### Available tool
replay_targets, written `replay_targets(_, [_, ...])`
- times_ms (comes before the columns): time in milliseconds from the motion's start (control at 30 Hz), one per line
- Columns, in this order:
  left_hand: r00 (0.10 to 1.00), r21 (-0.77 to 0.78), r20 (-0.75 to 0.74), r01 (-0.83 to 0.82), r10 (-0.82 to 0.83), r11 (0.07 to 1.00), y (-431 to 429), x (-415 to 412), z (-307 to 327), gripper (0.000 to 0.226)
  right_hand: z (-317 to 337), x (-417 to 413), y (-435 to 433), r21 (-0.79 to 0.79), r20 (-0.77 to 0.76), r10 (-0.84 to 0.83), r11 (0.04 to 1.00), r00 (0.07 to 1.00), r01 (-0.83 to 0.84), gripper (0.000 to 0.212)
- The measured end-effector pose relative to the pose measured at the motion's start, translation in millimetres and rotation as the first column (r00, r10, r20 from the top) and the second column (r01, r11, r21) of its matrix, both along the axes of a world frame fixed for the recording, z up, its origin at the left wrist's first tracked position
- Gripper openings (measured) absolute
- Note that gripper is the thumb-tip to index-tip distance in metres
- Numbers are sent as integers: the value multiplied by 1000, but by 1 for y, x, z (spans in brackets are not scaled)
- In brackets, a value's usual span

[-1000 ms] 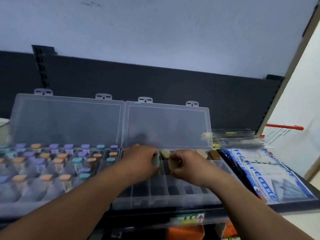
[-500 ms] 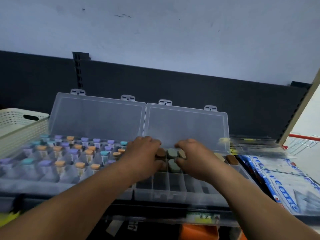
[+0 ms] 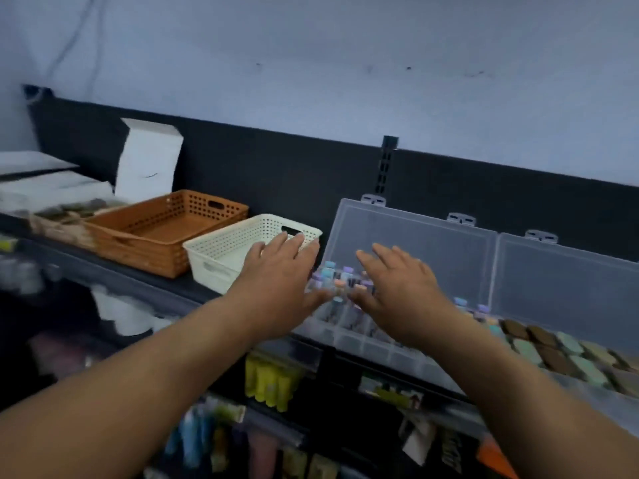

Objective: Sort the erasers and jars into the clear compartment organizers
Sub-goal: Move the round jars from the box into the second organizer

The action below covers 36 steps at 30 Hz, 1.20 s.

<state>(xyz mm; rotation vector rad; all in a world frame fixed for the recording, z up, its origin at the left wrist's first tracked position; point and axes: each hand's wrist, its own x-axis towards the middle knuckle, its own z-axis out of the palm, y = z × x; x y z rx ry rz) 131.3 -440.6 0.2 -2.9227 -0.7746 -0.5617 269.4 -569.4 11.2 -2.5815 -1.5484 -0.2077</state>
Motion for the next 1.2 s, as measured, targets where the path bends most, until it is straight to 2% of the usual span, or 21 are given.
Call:
replay_targets(167, [991, -8, -43, -130, 130, 991, 69, -89, 4, 79, -2, -69, 80, 39, 19, 106, 994, 994, -106, 69])
replay_targets(433, [952, -90, -61, -304, 300, 948, 163, -186, 7, 83, 4, -138, 194, -30, 6, 256, 966, 967, -256, 72])
replay_targets(600, [922, -90, -35, -386, 385, 918, 215, -205, 5, 81, 8, -143, 266, -31, 15, 358, 933, 934, -358, 74])
replay_targets(900, [852, -143, -8, -520, 524, 842, 311, -216, 20, 78, 23, -141, 393, 3, -97, 512, 858, 854, -514, 68])
replay_targets(1033, [834, -217, -18, -541, 551, 812, 349, -220, 15, 75, 21, -147, 433, -3, -158, 526, 846, 836, -533, 65])
replay_targets(1200, [851, -249, -28, -513, 524, 821, 409, -223, 10, 70, 24, -155, 485, -20, -199, 519, 846, 831, -533, 62])
